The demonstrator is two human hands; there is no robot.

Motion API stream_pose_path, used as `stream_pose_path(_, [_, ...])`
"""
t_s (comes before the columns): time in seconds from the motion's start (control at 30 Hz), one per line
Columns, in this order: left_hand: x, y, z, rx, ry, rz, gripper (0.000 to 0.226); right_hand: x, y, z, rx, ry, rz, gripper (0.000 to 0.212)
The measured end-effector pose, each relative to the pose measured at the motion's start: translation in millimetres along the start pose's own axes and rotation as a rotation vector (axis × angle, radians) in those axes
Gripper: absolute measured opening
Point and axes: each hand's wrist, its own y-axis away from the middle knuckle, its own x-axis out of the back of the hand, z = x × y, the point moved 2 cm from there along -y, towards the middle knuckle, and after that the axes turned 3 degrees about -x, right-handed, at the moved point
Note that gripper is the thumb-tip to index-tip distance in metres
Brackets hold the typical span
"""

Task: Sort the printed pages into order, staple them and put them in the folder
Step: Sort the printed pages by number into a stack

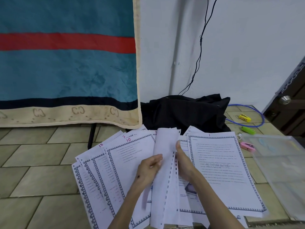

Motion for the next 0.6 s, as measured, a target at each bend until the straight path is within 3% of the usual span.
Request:
stream_pose_path(0.07, [-4,-2,-5,-0.012,-0.09,-0.009,0.042,-2,3,1,0.051,0.144,0.052,0.042])
stream_pose_path(0.13, [-1,-2,-5,0.0,0.014,-0.004,0.047,1,2,4,0.106,0.23,0.129,0.027])
stream_pose_path(0.23, [20,4,-4,0.005,0.131,0.215,0.037,6,0,9,0.099,0.214,0.159,0.024])
stream_pose_path(0.33, [56,9,-17,0.066,-0.168,0.536,0.036,9,-1,10,0.078,0.25,0.15,0.026])
stream_pose_path(0.43, [80,10,-29,0.196,-0.263,0.603,0.045,11,-4,12,0.081,0.268,0.161,0.025])
stream_pose_path(0.6, [95,14,-28,0.213,0.035,0.719,0.052,11,-5,12,0.075,0.251,0.159,0.019])
